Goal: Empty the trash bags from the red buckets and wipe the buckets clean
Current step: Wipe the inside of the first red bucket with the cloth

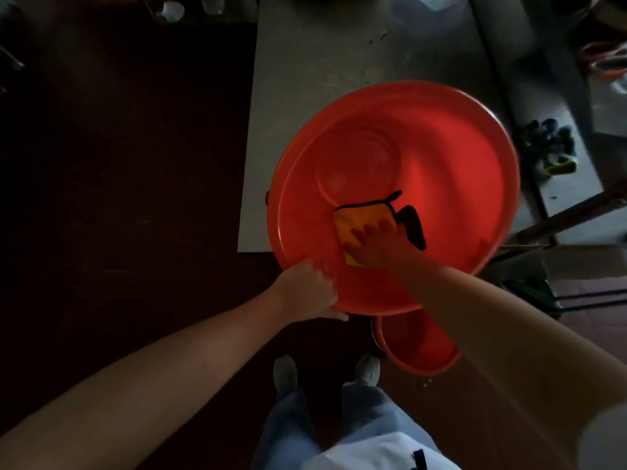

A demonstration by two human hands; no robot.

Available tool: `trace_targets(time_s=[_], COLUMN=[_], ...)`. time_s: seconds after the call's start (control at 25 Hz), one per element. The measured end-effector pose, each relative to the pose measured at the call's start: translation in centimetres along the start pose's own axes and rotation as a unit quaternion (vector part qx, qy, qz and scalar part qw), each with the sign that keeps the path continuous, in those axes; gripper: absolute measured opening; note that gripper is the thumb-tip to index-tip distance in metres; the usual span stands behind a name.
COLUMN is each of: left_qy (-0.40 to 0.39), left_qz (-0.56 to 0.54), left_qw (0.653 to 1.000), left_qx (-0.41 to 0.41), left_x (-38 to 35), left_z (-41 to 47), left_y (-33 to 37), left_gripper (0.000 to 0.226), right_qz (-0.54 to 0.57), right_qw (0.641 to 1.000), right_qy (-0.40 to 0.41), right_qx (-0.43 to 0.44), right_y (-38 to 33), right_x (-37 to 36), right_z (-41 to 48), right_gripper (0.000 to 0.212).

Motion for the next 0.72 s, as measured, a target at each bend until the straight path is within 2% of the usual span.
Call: trace_targets(time_s=[0.12,0.24,0.32,0.4,0.52,0.6,0.72], left_qy=[-0.008,0.004,0.003,0.006,-0.017,-0.037,-0.066], left_qz=[0.0,0.02,0.04,0.065,0.078,0.061,0.07], left_qw=[1.0,0.999,0.998,0.997,0.996,0.997,0.995], left_qx=[0.0,-0.035,-0.048,-0.045,-0.034,-0.035,-0.027], left_x=[-0.4,-0.7,-0.5,0.0,0.2,-0.2,-0.1], left_z=[-0.4,-0.4,-0.5,-0.6,-1.0,-1.4,-2.9], left_y=[-0.8,-1.4,-2.0,-2.6,-3.3,-4.1,-6.7], left_gripper=[0.086,0.08,0.076,0.074,0.077,0.082,0.086], right_qz=[-0.005,-0.013,-0.013,-0.039,-0.089,-0.124,-0.17], right_qw=[0.998,0.997,0.995,0.995,0.994,0.991,0.983], right_qy=[-0.051,-0.07,-0.078,-0.06,-0.019,-0.001,0.057], right_qx=[0.022,0.041,0.058,0.067,0.057,0.043,0.029], right_y=[-0.6,-1.0,-1.3,-1.4,-1.3,-0.9,-0.4], right_x=[-0.6,-1.0,-1.8,-2.4,-3.1,-3.1,-2.3], right_z=[-2.8,-8.1,-11.5,-13.7,-15.0,-15.2,-15.4], right_gripper=[0.074,0.079,0.09,0.101,0.102,0.097,0.074])
Point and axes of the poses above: each hand's wrist, its own z-axis towards the middle knuckle, its own x-axis out of the back of the hand, y = z × x, the point moved 4 cm from there along z, towards the middle knuckle, and after that the axes turned 13 degrees about -y, right-handed, at the moved point
